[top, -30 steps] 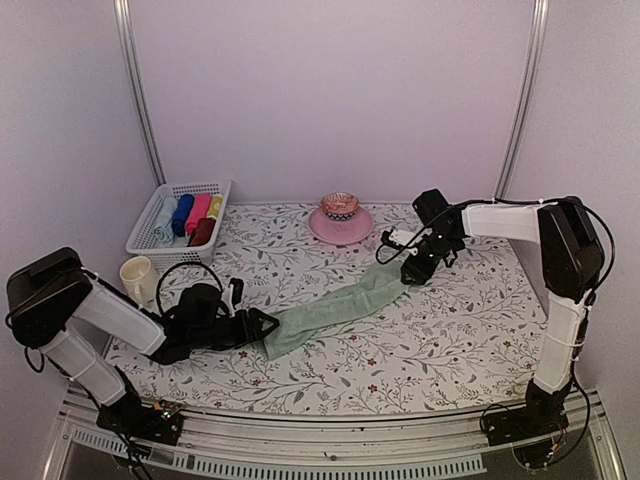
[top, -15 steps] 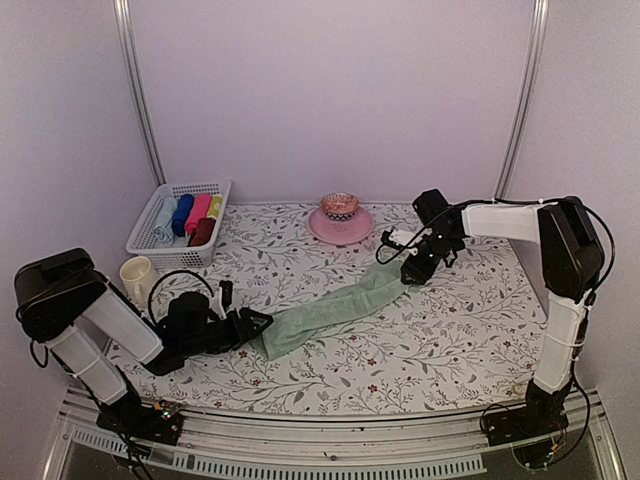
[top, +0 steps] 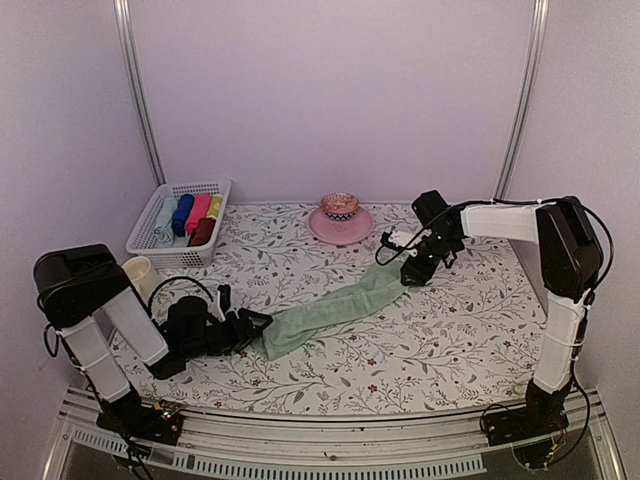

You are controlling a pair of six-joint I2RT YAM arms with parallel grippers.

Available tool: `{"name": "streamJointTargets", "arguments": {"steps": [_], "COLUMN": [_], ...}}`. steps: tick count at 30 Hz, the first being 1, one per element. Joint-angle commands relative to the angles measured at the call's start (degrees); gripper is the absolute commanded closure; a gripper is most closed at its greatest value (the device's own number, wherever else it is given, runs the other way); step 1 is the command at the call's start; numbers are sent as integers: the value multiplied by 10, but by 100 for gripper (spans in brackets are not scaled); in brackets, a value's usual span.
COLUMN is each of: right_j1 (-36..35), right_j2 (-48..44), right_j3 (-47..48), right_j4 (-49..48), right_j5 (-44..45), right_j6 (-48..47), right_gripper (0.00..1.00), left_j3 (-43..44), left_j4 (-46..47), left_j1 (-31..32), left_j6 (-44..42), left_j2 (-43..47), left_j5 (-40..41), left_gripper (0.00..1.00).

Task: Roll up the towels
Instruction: Pass from the right arm to the left

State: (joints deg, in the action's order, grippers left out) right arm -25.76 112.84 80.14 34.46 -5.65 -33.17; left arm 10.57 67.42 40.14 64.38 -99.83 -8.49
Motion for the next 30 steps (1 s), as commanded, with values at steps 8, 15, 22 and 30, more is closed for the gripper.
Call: {"name": "streamJointTargets", "arguments": {"steps": [8, 15, 22, 30], "right_j1": [-4, -6, -8, -9], "right_j2": [14, 12, 13, 14], "right_j3": [1, 1, 1, 1], "right_j4": [3, 3, 3, 3], "right_j5": [6, 7, 10, 11], "right_j6": [6, 6, 6, 6], "right_gripper": [39, 39, 39, 38], "left_j3": [50, 38, 44, 38], "left_j4": [-204, -238, -264, -239], "left_j1": [23, 40, 56, 66], "left_j6": [-38, -8, 1, 28], "left_j2": [108, 127, 146, 116], "left_j5": [56, 81, 84, 80], "left_gripper": [32, 33, 32, 32]}}
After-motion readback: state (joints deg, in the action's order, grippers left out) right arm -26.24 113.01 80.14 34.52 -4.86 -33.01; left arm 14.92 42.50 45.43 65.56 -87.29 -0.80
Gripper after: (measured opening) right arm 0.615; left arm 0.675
